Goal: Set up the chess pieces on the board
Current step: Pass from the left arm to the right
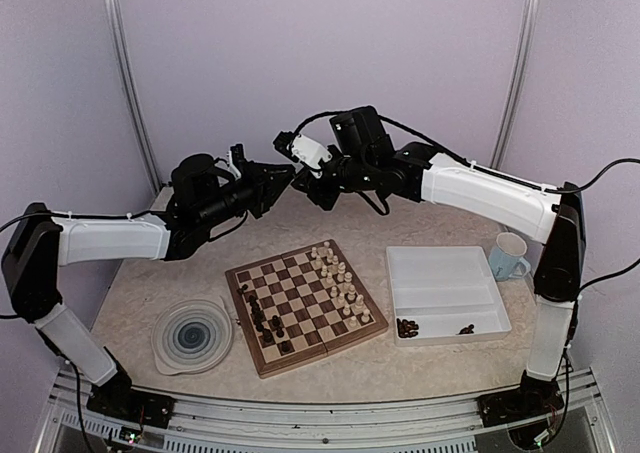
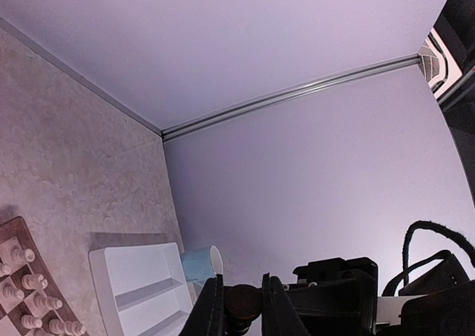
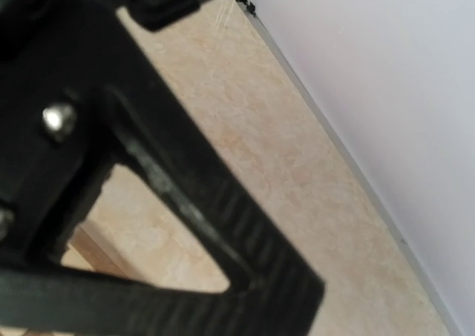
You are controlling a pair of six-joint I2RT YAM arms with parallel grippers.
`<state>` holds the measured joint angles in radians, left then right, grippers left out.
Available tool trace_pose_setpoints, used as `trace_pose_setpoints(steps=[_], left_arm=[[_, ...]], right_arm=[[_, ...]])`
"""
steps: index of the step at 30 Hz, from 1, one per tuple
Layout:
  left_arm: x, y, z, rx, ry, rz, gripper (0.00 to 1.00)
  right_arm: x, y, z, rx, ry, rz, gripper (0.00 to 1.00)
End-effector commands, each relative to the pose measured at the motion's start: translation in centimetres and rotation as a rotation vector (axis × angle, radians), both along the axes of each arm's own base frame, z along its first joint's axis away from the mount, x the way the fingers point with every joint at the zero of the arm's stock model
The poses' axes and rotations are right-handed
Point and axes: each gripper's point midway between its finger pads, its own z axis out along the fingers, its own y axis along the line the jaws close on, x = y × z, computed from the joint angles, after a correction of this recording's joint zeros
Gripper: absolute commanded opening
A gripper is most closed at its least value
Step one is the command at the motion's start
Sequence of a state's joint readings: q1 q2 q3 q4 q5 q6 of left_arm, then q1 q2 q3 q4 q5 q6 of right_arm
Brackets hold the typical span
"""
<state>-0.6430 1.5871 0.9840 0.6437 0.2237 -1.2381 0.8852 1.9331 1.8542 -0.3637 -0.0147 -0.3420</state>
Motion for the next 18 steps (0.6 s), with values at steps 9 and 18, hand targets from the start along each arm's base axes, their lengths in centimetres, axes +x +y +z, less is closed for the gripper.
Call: trace_pose_setpoints(steps=[9,18], left_arm=[[-0.4,-0.3,-3.1,0.061,0.065,-0.028,0.24],[3.4,8.0,-3.5,0.482,-0.007,0.123,0.5]], right_arm=[[0.8,-1.9,6.3,0.129,-0.06,-0.022,0.07],[-3.2,-1.6,-2.6,-0.151,0.064,0.19,0.05]])
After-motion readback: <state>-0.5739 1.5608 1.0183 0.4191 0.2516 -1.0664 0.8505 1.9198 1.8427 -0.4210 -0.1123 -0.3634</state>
